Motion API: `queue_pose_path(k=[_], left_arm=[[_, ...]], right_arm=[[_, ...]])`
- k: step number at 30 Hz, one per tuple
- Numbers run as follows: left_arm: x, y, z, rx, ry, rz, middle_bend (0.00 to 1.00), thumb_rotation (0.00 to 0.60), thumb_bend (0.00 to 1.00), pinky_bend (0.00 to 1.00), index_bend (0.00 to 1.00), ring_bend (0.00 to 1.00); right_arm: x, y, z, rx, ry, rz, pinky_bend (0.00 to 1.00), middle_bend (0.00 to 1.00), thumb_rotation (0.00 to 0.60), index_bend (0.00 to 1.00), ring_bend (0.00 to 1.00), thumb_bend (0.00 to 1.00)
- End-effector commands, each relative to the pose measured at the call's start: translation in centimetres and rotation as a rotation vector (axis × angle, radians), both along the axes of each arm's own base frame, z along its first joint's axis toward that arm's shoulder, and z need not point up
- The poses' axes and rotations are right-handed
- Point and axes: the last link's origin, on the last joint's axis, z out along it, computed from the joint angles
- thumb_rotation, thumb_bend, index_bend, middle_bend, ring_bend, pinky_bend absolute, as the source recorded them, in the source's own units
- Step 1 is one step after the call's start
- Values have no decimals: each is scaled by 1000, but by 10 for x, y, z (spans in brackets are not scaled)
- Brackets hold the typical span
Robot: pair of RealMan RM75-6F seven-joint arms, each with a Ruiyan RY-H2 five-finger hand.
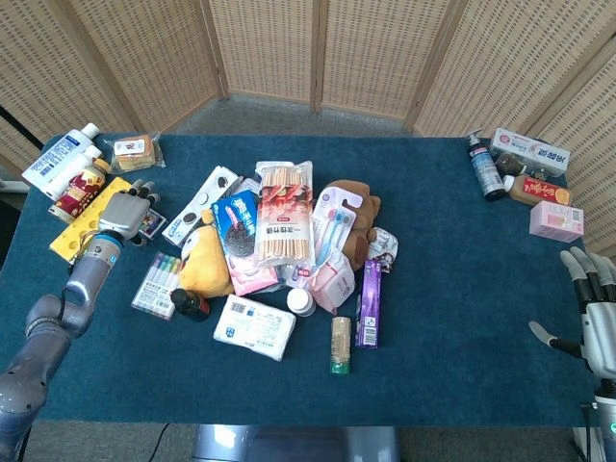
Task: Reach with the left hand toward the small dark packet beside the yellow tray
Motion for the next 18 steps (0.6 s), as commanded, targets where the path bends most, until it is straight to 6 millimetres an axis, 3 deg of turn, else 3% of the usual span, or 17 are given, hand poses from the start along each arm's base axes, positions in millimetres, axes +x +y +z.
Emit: queue_pose_path(k=[1, 5, 7, 18], left_arm=[[4, 2, -5, -2, 6, -9, 375, 600, 0, 579, 469, 375], [7, 2, -8, 9, 18, -30, 581, 600, 0, 733, 661, 572], [8, 2, -8, 14, 21, -39, 628, 600, 0, 760, 704, 607], [21, 8, 16, 78, -26, -123, 645, 600, 0, 766, 718, 621]], right_arm=[[0, 0, 0, -1, 0, 0, 0, 0, 600, 0, 0, 0], [1, 1, 2, -7, 1, 5, 0, 0, 600, 0, 0, 0], [1, 2, 2, -8, 2, 6, 0, 0, 600, 0, 0, 0], [4, 5, 3, -7, -7, 17, 0, 0, 600, 0, 0, 0]])
